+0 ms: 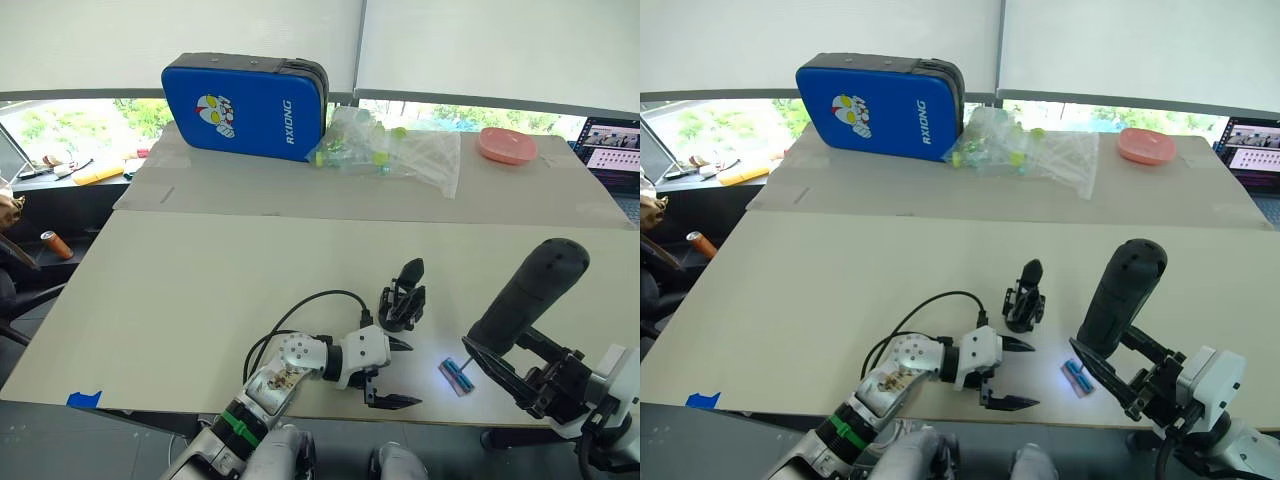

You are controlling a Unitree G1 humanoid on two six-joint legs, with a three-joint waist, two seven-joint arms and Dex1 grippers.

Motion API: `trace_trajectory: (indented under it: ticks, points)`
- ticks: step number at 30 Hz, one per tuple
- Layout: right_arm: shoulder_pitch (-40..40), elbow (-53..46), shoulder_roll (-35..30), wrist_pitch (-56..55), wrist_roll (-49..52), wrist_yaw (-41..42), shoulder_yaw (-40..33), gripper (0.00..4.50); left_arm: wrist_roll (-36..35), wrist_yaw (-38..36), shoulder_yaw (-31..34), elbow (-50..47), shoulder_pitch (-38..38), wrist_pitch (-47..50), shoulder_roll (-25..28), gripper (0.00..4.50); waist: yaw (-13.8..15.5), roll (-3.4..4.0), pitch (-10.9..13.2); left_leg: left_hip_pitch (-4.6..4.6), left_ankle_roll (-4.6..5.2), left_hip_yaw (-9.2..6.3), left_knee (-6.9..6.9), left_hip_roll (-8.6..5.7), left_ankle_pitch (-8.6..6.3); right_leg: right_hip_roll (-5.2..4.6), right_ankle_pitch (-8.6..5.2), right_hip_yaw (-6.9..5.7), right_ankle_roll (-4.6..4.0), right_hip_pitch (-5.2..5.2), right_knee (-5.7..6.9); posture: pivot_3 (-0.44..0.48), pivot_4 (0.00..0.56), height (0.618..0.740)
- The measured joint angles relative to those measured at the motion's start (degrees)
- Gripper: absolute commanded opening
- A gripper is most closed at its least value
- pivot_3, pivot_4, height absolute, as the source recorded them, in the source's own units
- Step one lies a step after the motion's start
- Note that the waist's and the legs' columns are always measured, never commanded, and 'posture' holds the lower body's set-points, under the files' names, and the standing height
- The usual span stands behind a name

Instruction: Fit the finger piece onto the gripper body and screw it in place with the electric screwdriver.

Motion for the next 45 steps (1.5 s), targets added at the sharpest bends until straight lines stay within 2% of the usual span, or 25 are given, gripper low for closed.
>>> trace_trajectory:
  ticks: [35,45]
  points:
    - [1.6,-2.0,-2.9,1.1,4.5,0.2,-4.1,1.94,-2.4,-1.6,0.8,0.2,-0.3,-1.1,1.2,4.47,-0.5,0.02,0.0,-0.01,0.04,0.00,0.00,0.03,-0.03,-0.02,0.00,0.02,-0.01,-0.04,0.02,0.000,0.150,0.740]
    - [0.8,-4.3,-5.3,2.9,7.7,-0.3,-6.3,1.94,-5.6,-3.0,2.4,0.3,0.9,-1.8,2.3,4.47,-0.5,0.02,0.0,-0.01,0.06,0.00,0.00,0.04,-0.03,-0.02,0.00,0.03,-0.01,-0.05,0.02,0.000,0.150,0.740]
